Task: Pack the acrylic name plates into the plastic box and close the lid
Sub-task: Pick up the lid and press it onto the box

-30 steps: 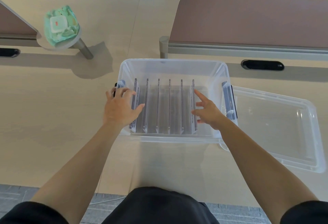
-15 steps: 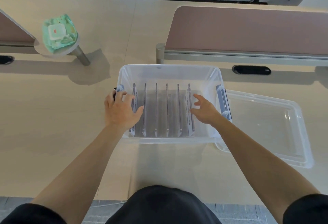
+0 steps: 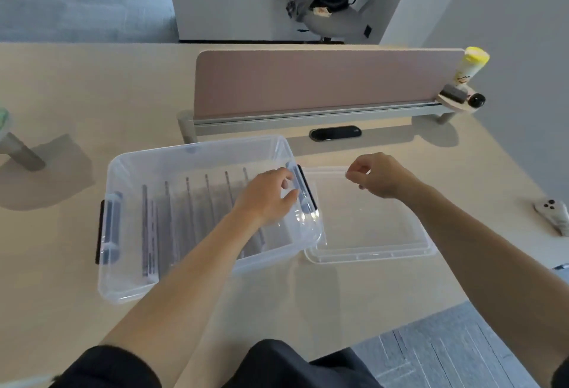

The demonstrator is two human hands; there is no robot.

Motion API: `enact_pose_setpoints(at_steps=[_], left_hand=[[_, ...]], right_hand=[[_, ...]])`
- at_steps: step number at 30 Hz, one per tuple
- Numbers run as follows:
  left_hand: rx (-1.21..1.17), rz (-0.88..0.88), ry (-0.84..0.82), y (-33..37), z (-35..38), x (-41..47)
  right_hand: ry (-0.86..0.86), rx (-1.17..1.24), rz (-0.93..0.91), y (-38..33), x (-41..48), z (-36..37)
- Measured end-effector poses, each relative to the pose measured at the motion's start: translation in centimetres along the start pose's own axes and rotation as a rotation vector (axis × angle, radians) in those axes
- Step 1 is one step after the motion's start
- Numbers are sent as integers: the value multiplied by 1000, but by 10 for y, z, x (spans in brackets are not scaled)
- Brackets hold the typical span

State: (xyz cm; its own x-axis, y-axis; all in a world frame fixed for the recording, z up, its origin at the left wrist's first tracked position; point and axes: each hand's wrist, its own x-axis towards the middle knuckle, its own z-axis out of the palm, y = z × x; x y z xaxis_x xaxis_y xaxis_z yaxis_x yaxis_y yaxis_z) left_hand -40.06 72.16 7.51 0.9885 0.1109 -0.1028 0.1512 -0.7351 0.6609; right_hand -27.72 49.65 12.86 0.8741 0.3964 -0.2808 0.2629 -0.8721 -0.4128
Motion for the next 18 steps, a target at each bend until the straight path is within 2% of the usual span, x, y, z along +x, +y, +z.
enact_pose_setpoints(at_steps=[4, 8, 11, 14, 18], left_hand=[[63, 68, -101, 54, 40, 60], [246, -24, -254, 93, 87, 128], [433, -122, -300, 100, 117, 167], [622, -180, -331, 95, 140, 193], [708, -135, -364, 84, 163, 222]], right_hand=[[-88, -133, 12, 82, 32, -23], [-173, -184, 12, 147, 76, -37], [-249, -374, -15, 181, 105, -38], [-249, -561, -66, 206, 130, -31], [-277, -677, -139, 233, 158, -14]])
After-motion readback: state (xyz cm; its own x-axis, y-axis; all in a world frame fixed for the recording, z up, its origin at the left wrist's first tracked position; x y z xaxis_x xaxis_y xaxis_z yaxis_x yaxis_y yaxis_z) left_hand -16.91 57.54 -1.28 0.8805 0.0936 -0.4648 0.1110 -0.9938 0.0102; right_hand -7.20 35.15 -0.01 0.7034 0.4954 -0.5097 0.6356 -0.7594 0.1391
